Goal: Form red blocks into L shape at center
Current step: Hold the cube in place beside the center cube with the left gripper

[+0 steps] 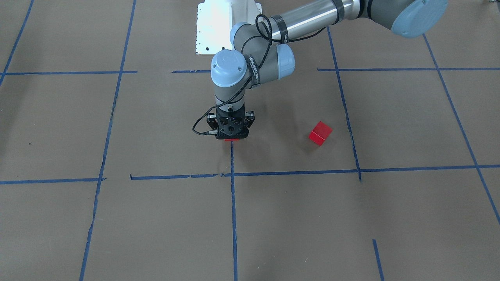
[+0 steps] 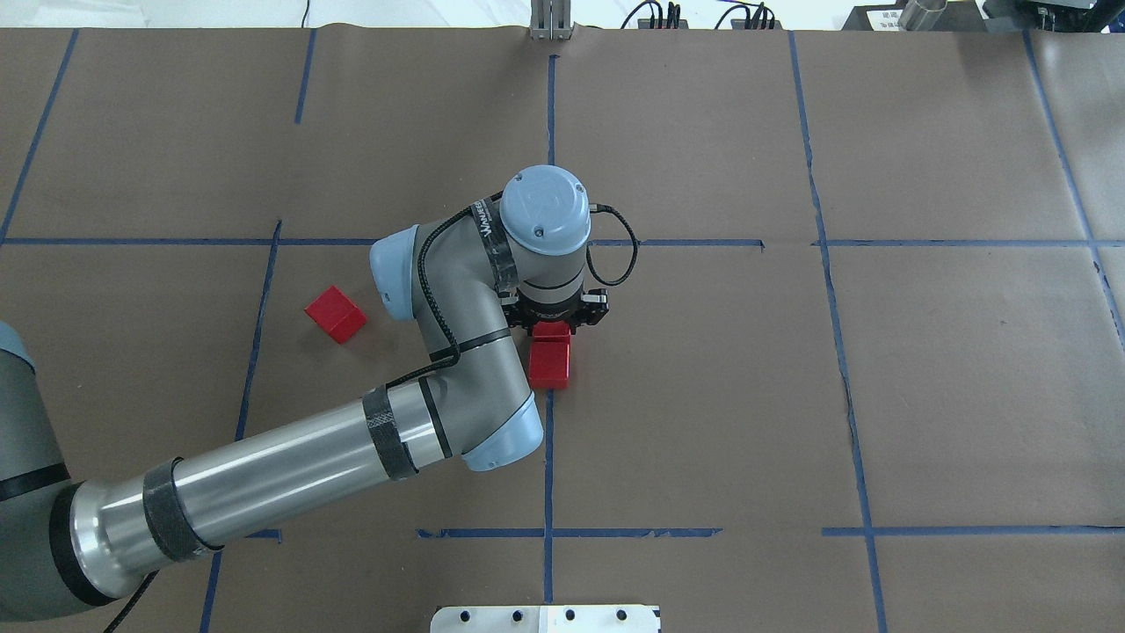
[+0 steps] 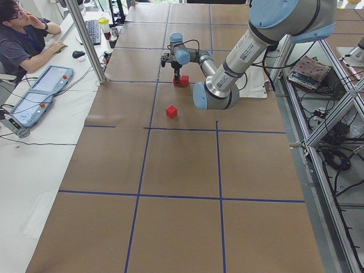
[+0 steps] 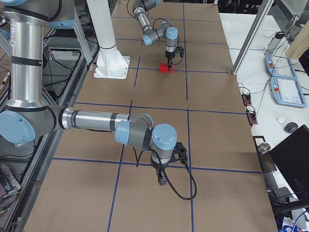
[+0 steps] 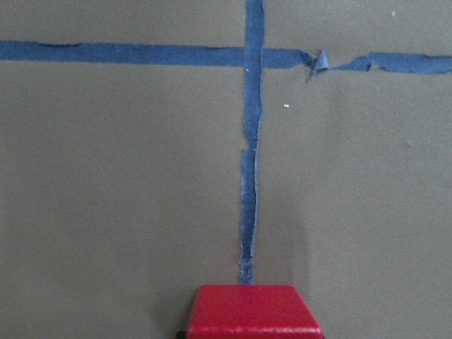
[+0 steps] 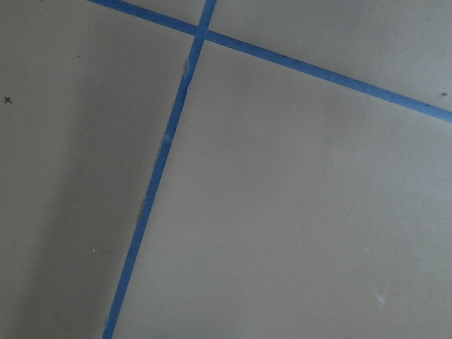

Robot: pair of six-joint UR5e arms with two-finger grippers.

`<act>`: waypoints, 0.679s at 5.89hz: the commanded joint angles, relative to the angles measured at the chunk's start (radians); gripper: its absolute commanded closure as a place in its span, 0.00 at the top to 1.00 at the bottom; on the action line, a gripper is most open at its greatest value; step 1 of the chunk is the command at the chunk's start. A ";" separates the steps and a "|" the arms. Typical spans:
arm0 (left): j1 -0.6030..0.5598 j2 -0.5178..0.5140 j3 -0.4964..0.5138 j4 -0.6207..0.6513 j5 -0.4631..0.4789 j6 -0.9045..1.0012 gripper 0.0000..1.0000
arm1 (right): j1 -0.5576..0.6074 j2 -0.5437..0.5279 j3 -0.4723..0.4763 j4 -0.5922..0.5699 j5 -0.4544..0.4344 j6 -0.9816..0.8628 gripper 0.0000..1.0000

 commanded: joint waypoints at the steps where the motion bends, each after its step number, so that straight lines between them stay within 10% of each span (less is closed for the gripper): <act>1: 0.001 0.001 0.000 0.000 0.000 0.000 0.25 | 0.000 0.000 0.000 0.000 0.000 0.000 1.00; 4: 0.001 -0.001 0.000 0.000 0.000 0.000 0.26 | 0.000 0.000 0.000 0.000 0.000 0.000 1.00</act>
